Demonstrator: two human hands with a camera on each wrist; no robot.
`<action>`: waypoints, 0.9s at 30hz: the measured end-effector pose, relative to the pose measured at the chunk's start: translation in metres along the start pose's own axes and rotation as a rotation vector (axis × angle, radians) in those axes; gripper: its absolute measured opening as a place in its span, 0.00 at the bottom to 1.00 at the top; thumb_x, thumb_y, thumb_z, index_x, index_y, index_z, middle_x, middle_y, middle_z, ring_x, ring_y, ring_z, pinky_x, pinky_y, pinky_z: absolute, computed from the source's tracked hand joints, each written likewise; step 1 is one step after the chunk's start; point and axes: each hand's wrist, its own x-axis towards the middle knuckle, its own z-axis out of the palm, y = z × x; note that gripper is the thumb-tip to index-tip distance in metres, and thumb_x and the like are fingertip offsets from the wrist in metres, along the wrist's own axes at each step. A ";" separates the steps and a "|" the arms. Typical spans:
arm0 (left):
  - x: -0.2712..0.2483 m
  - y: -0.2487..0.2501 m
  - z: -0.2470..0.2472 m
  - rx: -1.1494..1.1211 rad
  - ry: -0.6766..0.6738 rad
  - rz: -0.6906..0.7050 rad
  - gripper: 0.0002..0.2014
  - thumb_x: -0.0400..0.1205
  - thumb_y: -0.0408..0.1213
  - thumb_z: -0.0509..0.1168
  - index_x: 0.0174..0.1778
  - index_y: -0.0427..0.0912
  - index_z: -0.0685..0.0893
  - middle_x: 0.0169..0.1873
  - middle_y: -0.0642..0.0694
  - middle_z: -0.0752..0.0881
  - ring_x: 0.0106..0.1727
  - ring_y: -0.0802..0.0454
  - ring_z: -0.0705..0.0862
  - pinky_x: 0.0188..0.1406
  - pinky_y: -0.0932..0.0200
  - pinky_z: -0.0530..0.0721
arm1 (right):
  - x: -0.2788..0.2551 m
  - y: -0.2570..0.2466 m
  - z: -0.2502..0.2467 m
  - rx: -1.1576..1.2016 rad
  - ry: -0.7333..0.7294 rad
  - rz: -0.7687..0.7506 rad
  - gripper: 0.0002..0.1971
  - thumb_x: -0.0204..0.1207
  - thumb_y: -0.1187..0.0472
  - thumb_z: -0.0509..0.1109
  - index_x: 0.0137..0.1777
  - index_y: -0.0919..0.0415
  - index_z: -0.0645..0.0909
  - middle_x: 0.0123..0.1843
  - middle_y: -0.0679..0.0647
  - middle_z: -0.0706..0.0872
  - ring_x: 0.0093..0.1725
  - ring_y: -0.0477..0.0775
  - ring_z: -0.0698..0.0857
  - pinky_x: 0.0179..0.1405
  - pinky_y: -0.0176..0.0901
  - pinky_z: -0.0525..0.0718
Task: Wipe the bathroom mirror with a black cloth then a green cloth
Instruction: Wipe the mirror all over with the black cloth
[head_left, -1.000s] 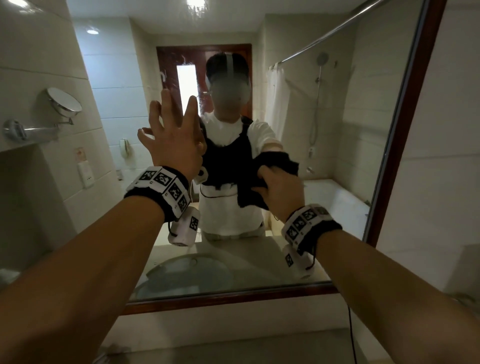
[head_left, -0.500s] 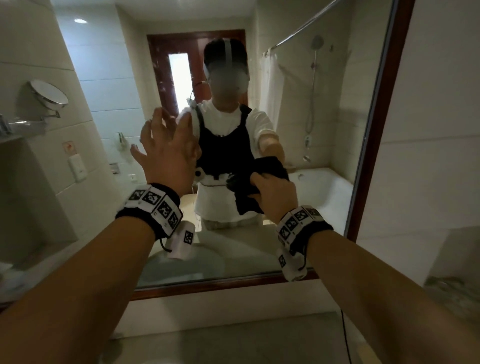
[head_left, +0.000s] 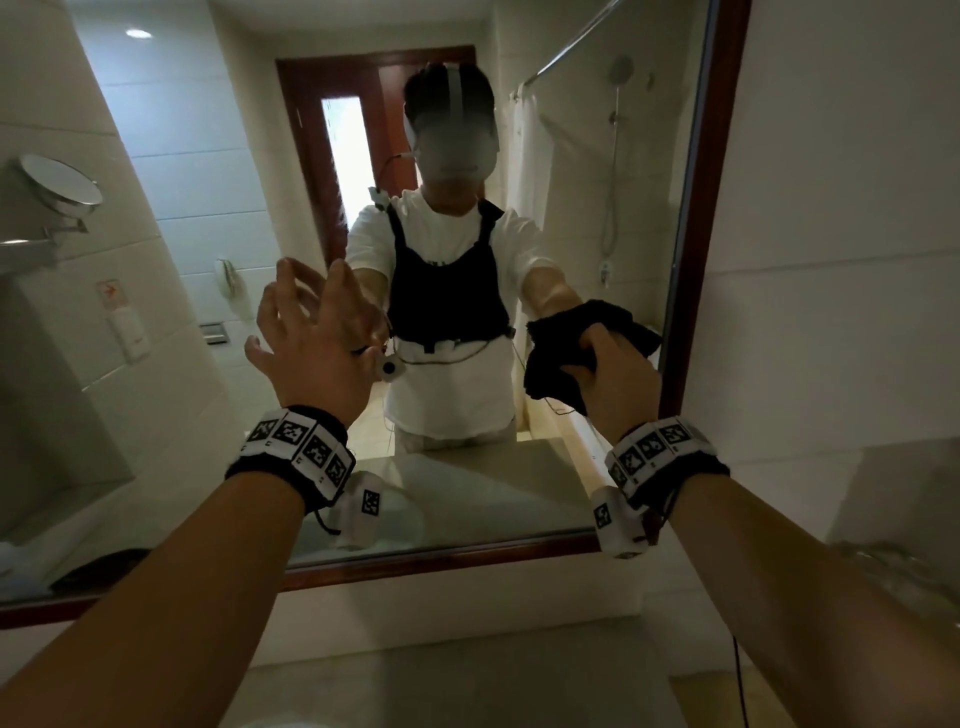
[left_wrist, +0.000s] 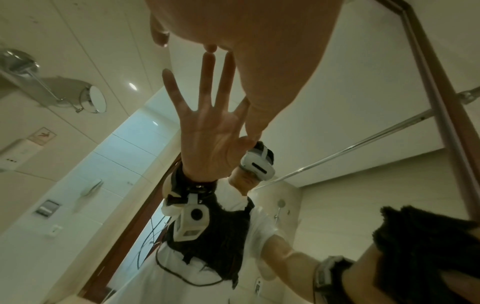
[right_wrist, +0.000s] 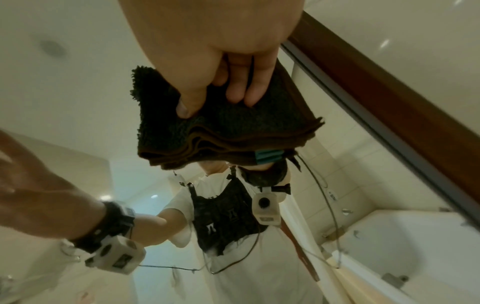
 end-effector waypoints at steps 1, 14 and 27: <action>0.000 -0.002 0.001 0.015 0.002 0.004 0.51 0.74 0.49 0.79 0.86 0.62 0.52 0.87 0.40 0.46 0.85 0.34 0.51 0.74 0.21 0.62 | -0.002 -0.002 0.003 0.014 0.018 0.010 0.10 0.79 0.53 0.69 0.53 0.55 0.72 0.49 0.52 0.83 0.47 0.57 0.83 0.38 0.51 0.82; 0.002 0.002 0.009 0.055 0.000 -0.024 0.55 0.73 0.43 0.81 0.86 0.63 0.49 0.87 0.40 0.45 0.86 0.34 0.49 0.73 0.20 0.63 | -0.015 -0.060 0.043 -0.035 0.047 -0.291 0.12 0.75 0.50 0.61 0.47 0.57 0.81 0.44 0.55 0.86 0.43 0.60 0.85 0.31 0.44 0.76; 0.001 -0.004 0.013 0.041 0.032 0.008 0.55 0.72 0.41 0.81 0.87 0.61 0.50 0.87 0.38 0.46 0.86 0.34 0.50 0.73 0.21 0.63 | -0.017 0.011 0.025 0.101 0.113 0.007 0.09 0.76 0.57 0.72 0.54 0.56 0.78 0.51 0.53 0.85 0.47 0.57 0.83 0.37 0.54 0.84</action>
